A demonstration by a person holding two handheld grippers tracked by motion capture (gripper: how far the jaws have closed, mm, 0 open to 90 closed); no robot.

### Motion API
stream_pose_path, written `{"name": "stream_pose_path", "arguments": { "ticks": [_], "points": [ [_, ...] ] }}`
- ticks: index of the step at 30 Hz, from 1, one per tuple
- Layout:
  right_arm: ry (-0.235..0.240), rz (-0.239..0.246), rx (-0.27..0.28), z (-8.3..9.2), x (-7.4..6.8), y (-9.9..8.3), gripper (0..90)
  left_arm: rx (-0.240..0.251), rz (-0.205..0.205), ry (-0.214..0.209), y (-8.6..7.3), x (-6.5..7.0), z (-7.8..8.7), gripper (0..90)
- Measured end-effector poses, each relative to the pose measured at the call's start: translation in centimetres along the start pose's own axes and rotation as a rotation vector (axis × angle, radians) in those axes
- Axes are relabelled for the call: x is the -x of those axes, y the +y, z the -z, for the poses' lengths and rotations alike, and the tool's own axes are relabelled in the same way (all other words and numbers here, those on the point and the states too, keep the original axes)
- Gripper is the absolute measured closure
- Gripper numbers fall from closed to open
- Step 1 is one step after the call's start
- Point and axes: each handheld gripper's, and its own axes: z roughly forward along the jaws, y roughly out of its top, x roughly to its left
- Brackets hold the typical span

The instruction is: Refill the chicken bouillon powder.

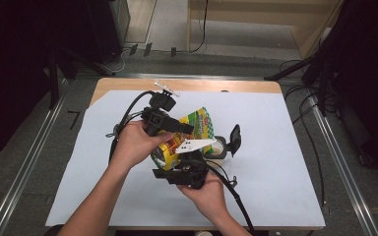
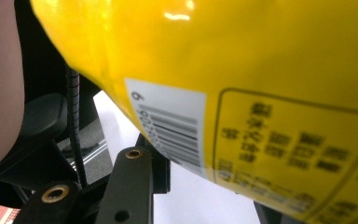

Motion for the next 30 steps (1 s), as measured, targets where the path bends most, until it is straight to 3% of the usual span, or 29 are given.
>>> {"name": "stream_pose_path", "arguments": {
  "ticks": [30],
  "points": [
    [-0.019,-0.009,0.015,0.38,0.03,-0.35,67.4,-0.014,-0.03,0.0,0.36,0.57,-0.55,75.4]
  ]
}}
